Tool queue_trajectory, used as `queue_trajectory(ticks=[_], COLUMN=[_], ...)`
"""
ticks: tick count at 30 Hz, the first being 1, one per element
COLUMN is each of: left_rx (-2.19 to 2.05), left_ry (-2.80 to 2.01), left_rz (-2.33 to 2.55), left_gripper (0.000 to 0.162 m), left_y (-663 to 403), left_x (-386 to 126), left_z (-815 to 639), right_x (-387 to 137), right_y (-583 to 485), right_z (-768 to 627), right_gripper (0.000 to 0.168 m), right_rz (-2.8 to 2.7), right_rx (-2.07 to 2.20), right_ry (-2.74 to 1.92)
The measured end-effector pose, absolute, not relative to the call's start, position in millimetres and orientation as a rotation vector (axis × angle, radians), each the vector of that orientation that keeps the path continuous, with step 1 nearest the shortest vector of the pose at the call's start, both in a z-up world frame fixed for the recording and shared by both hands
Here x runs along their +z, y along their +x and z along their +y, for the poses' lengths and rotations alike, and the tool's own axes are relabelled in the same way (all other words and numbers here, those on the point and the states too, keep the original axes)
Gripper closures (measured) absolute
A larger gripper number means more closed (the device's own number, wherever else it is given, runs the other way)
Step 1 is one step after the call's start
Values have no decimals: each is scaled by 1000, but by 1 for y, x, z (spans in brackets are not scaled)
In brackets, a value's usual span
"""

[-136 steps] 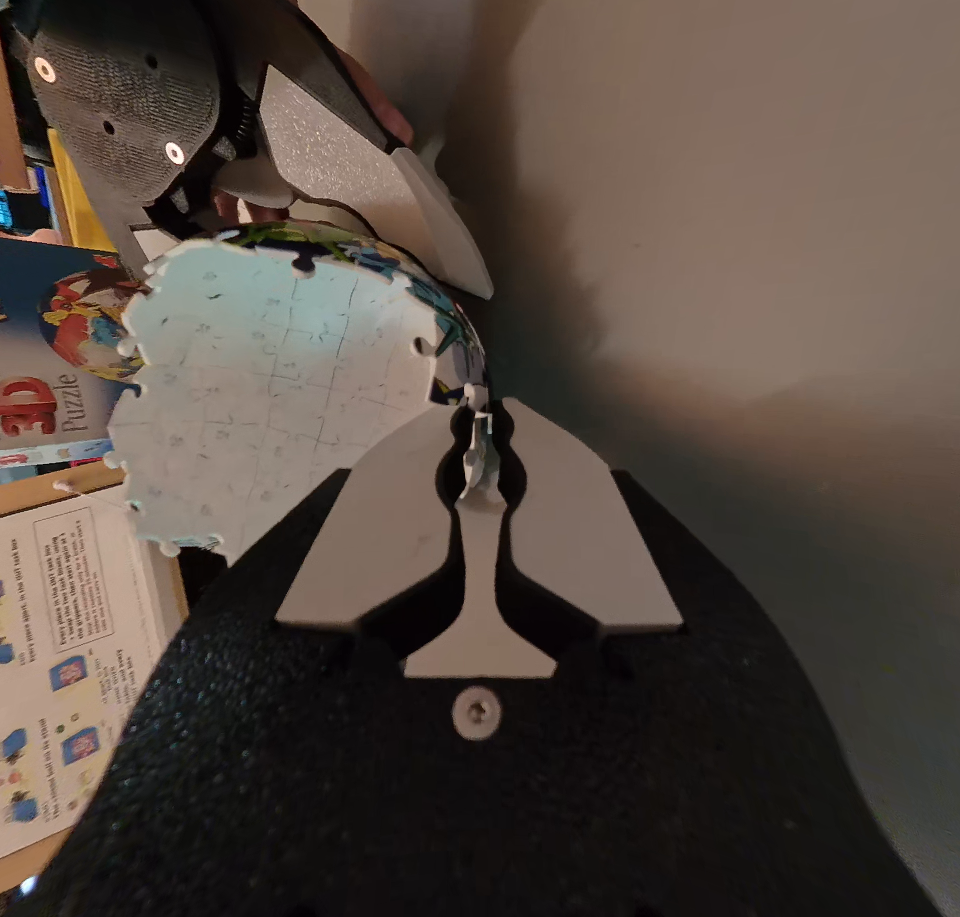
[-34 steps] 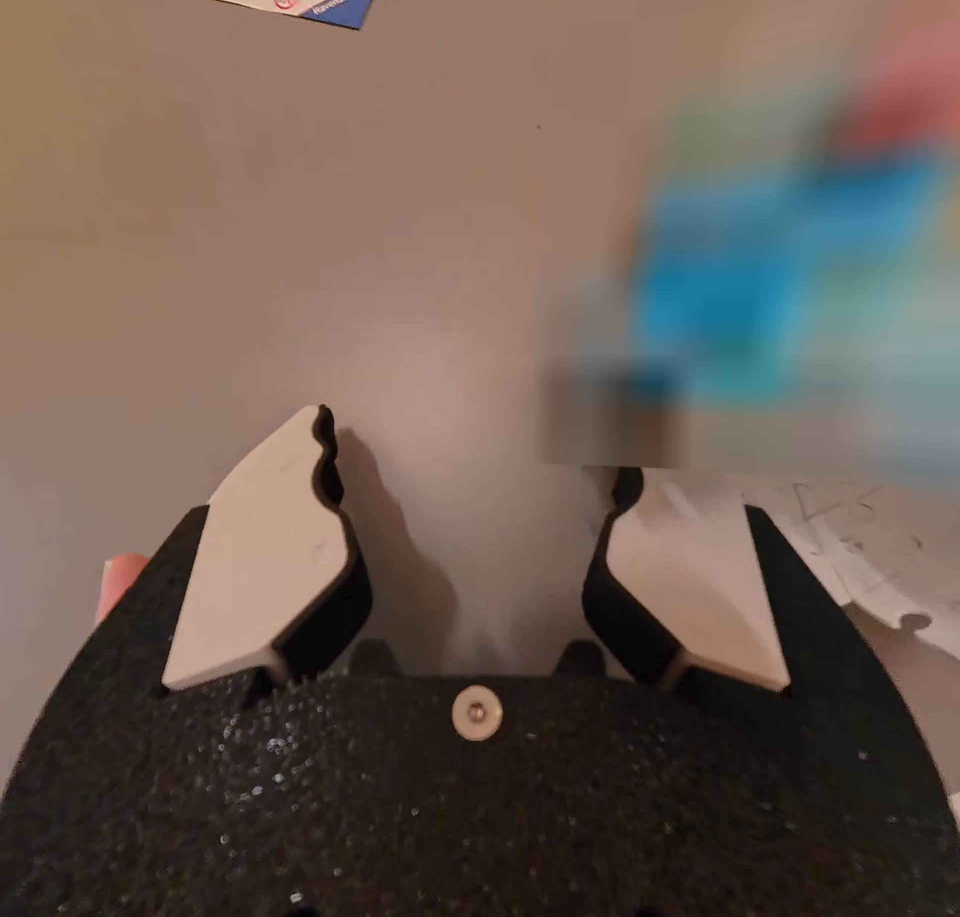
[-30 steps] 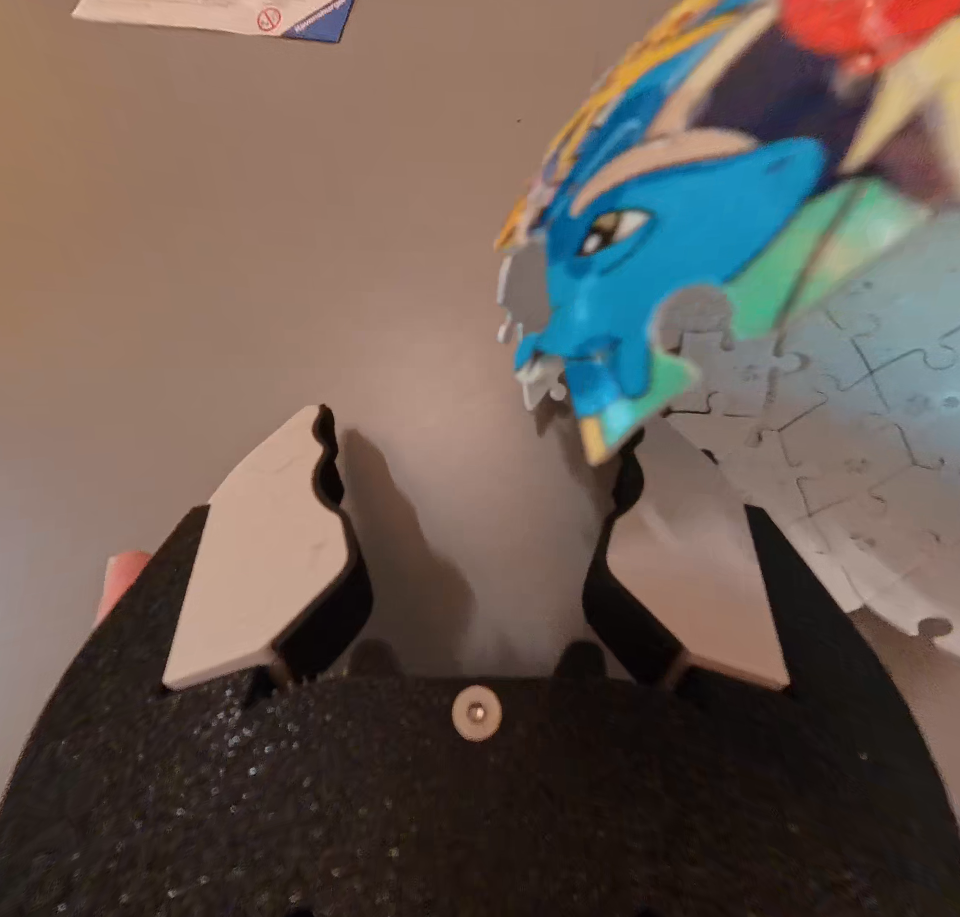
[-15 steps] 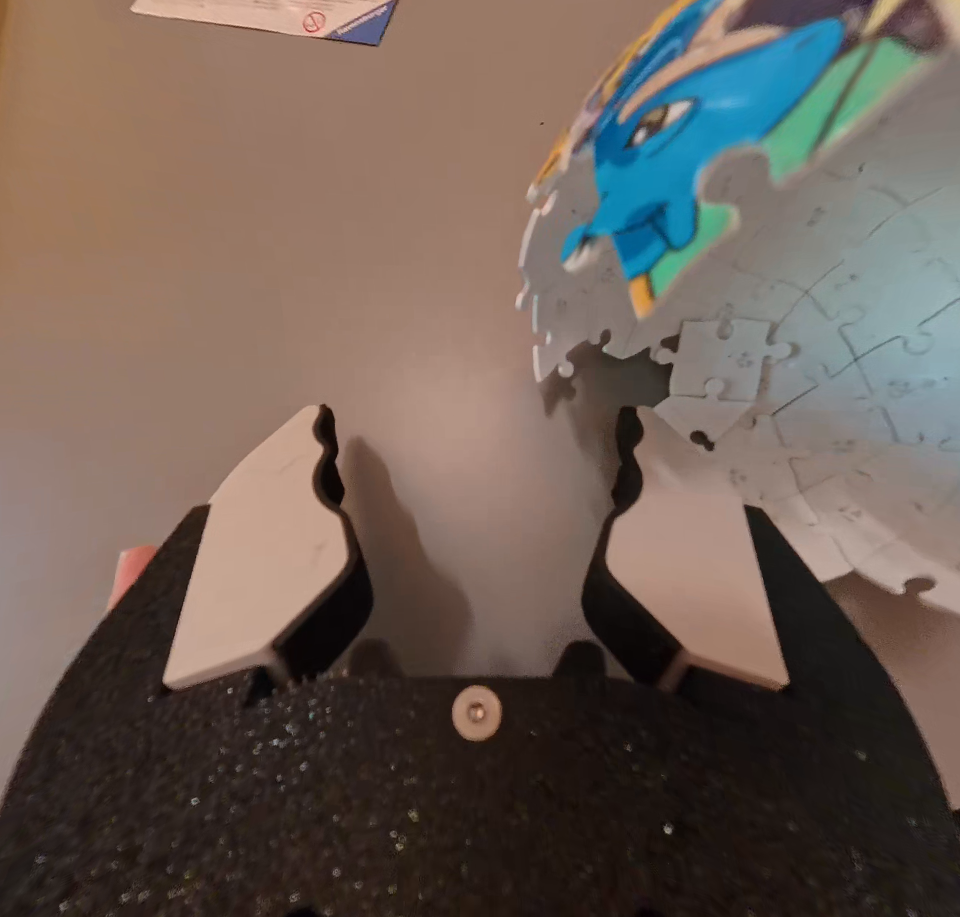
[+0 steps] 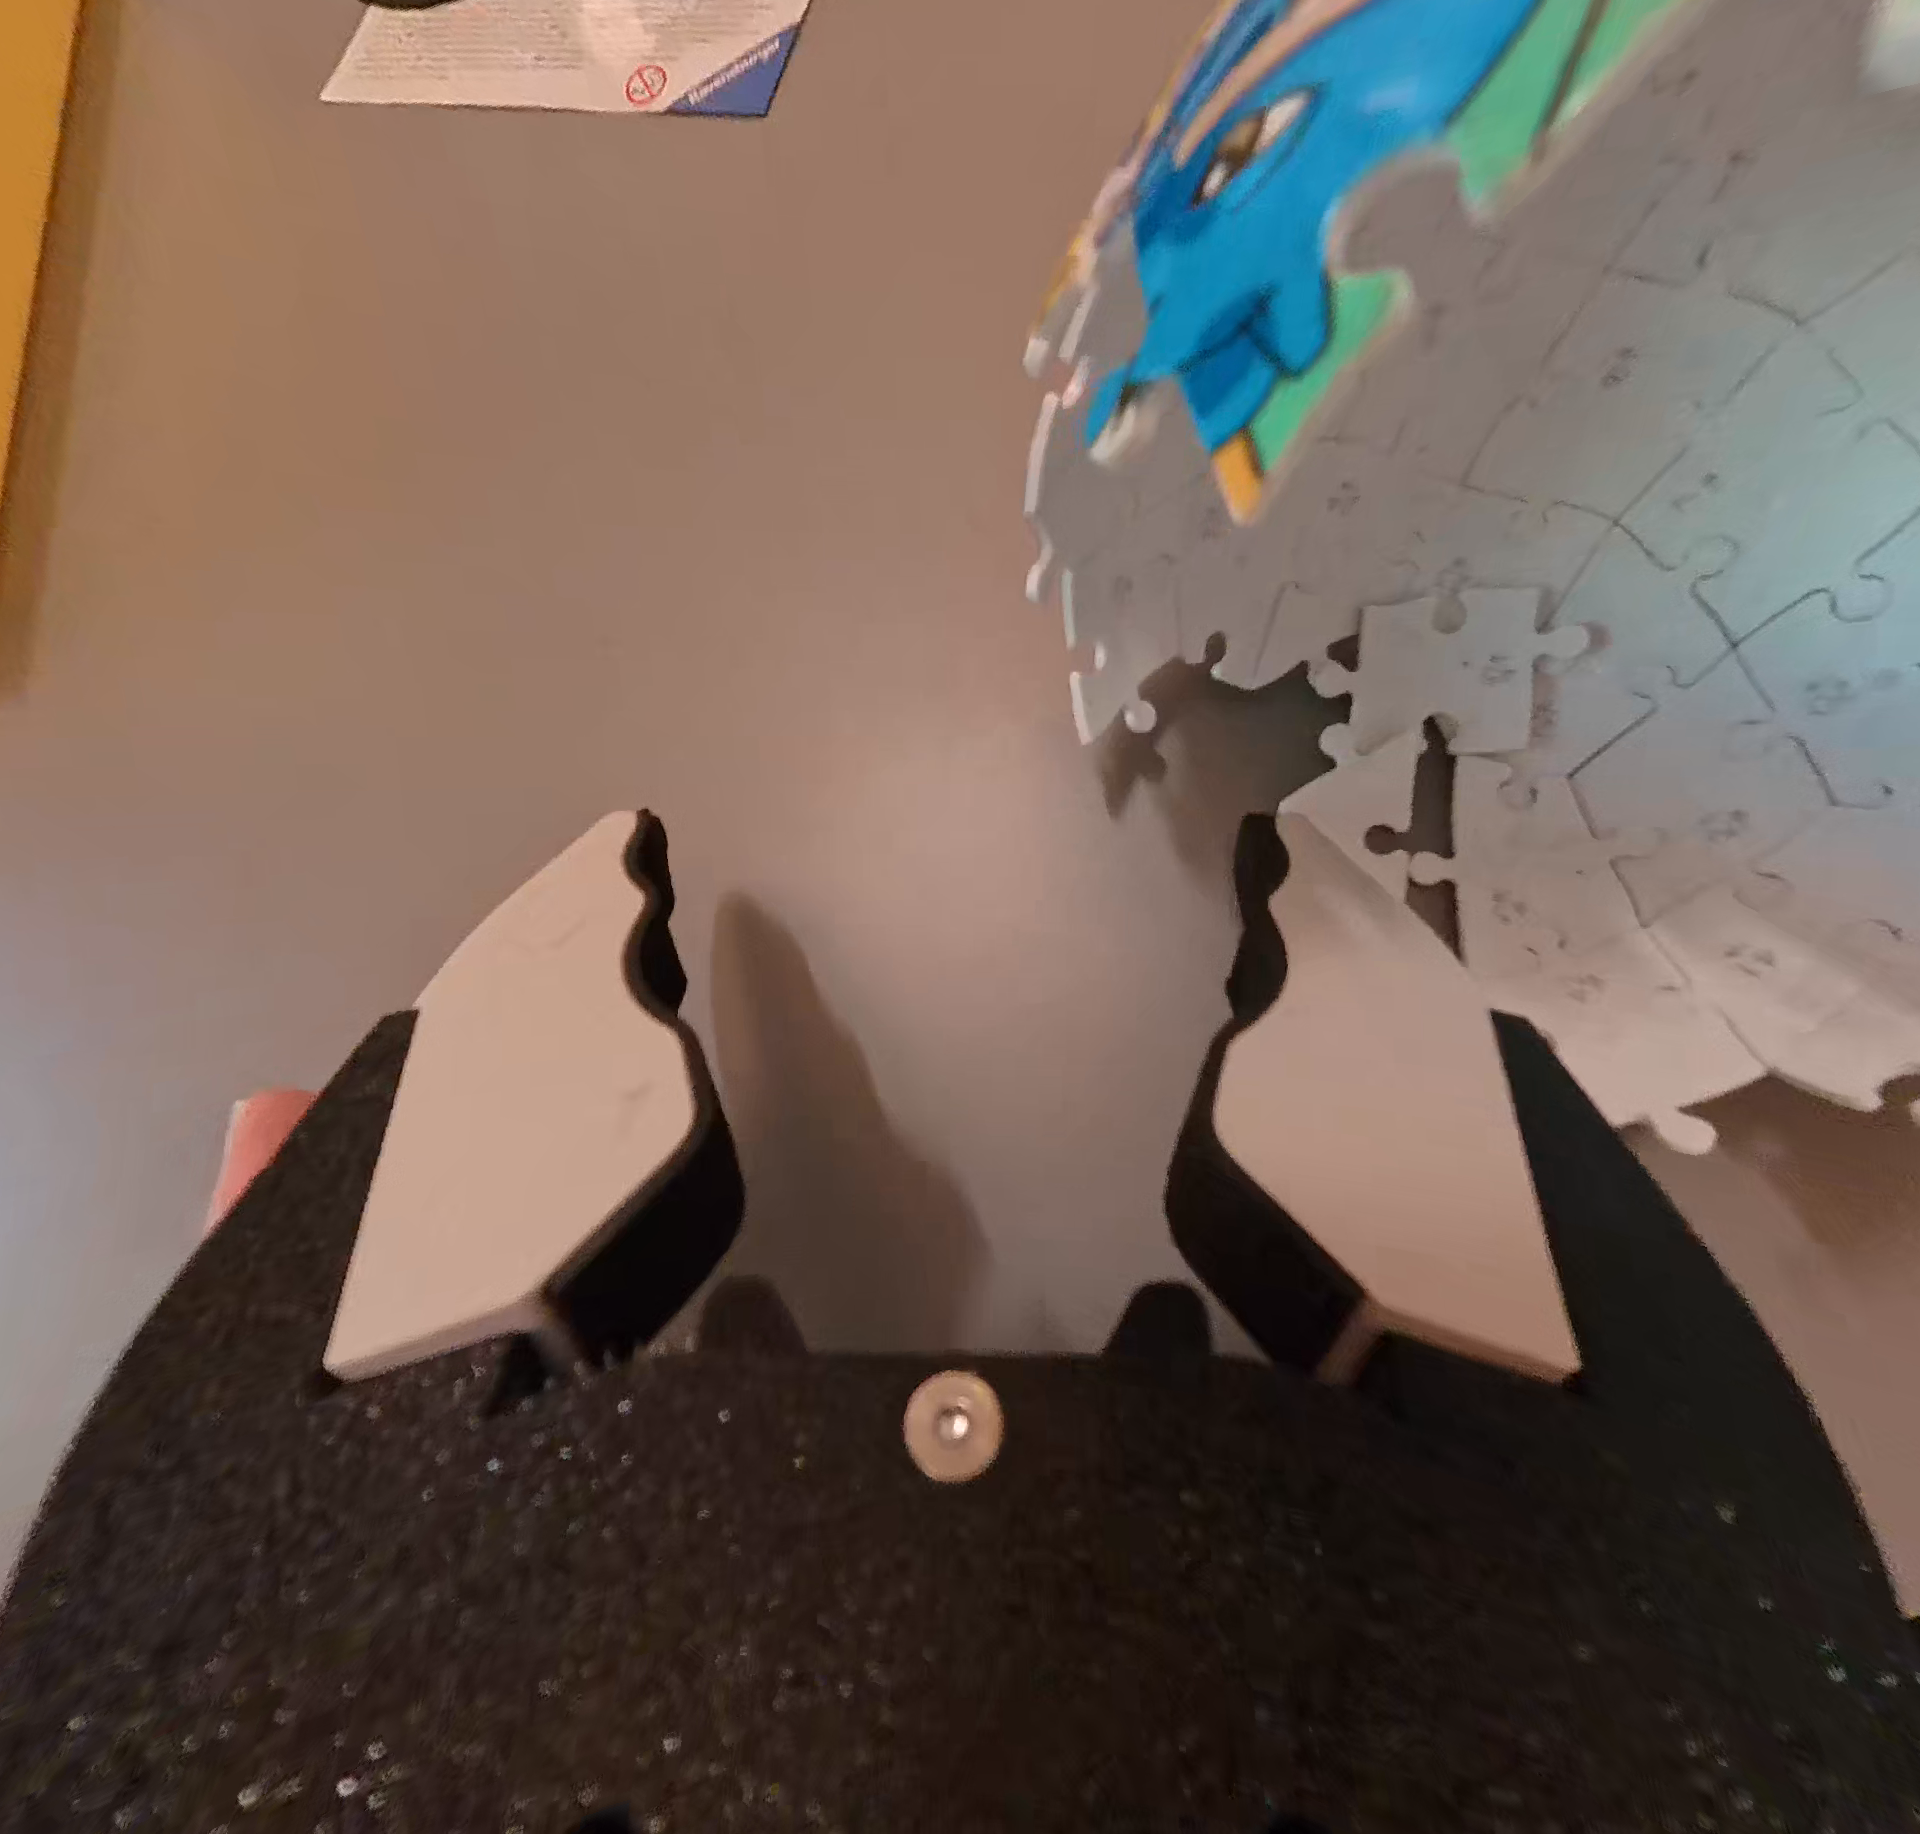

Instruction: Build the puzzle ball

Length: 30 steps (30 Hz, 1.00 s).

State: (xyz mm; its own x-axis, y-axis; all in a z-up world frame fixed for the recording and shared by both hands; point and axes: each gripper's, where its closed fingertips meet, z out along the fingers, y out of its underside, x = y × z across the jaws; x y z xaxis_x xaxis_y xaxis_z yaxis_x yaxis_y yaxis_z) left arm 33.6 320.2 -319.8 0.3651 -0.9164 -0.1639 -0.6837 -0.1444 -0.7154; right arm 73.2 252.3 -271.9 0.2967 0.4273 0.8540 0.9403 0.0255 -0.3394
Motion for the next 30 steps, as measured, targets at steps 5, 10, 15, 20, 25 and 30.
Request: queue_trajectory(ticks=[5, 10, 15, 20, 25, 30], left_rx=[-499, -416, -484, -527, -528, -613], left_ry=[-1886, -1858, -1924, -1959, -1942, -1953], left_rz=[1424, 1472, 1464, 1454, 1495, 1406], left_gripper=[58, 58, 61, 65, 63, 63], left_y=[45, 43, 38, 39, 39, 42], left_x=[-318, -323, -327, -329, -328, -320], left_z=[313, 315, 310, 304, 303, 310], right_x=[-272, -272, -272, -272, -272, -272], right_y=[74, 75, 76, 74, 75, 76], right_z=[252, 252, 251, 252, 252, 251], right_gripper=[34, 34, 34, 34, 34, 34], right_rz=[-1290, -1290, -1287, -1290, -1286, -1288], right_rx=[-647, -651, -644, -646, -642, -644], right_ry=[-1575, -1578, -1580, -1574, -1579, -1580])
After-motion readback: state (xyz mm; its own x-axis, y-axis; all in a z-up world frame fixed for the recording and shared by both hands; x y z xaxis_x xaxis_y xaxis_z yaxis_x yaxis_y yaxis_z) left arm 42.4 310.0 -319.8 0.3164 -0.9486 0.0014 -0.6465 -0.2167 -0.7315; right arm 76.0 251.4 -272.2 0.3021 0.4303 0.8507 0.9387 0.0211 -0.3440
